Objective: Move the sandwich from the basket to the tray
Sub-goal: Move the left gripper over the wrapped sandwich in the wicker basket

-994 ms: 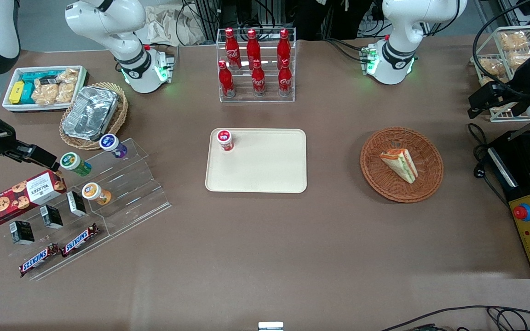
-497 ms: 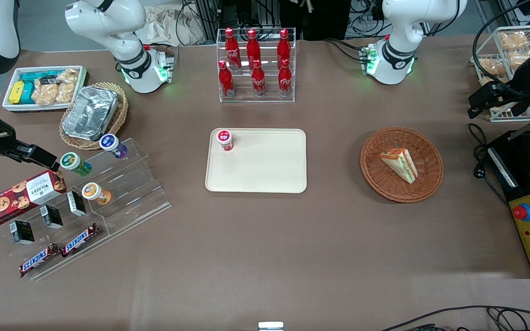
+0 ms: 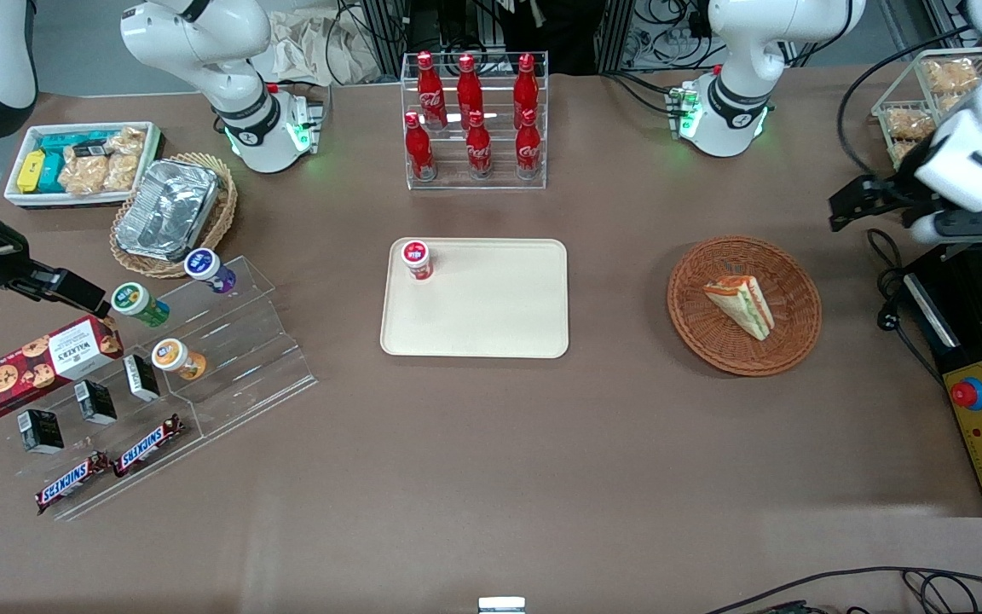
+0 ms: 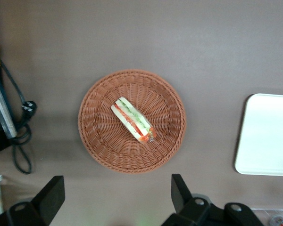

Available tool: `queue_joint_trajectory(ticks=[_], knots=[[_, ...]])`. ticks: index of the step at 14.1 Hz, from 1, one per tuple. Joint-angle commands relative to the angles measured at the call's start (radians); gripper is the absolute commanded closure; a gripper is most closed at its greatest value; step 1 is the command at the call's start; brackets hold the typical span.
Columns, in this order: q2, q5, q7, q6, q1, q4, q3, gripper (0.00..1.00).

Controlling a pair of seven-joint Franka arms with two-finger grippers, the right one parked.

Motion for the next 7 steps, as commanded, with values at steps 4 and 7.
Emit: queue_joint_trajectory(ticks=[4, 7], knots=[[-0.129, 0.009, -0.237, 0.356, -0.008, -0.413, -0.003, 0.0], [-0.102, 0.009, -0.451, 0.506, -0.031, -0.502, -0.019, 0.0]])
